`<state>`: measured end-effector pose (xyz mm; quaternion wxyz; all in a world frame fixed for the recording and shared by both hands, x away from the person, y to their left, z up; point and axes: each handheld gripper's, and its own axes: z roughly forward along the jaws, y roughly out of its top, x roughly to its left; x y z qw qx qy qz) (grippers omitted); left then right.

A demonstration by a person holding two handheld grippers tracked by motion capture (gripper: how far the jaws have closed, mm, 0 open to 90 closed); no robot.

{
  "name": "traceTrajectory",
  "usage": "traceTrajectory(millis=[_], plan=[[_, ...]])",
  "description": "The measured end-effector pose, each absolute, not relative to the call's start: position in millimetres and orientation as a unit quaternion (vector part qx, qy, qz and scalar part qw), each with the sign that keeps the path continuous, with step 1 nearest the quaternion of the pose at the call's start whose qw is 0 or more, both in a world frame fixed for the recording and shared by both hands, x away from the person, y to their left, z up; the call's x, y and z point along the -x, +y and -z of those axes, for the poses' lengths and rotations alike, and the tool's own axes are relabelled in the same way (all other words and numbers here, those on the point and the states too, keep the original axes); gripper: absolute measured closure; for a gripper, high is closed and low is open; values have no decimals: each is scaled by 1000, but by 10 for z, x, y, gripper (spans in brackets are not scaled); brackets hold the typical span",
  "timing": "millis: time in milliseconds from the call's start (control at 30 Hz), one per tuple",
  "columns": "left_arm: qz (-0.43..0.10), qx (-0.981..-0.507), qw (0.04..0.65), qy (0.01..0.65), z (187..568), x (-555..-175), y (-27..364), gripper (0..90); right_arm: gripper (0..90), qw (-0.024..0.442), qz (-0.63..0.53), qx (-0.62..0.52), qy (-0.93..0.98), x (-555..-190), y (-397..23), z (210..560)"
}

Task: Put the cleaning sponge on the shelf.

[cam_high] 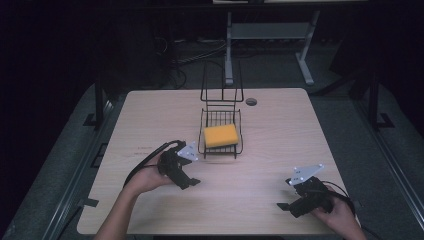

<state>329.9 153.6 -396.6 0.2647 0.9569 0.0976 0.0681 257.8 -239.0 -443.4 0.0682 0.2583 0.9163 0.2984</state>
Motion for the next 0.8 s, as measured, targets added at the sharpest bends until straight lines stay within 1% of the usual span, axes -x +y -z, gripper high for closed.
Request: traceTrajectory(millis=[800], plan=[[-77,-952,269,120,4041,-3034,1870,167,140,70,-290,-255,920,-2589,-2349,4448]])
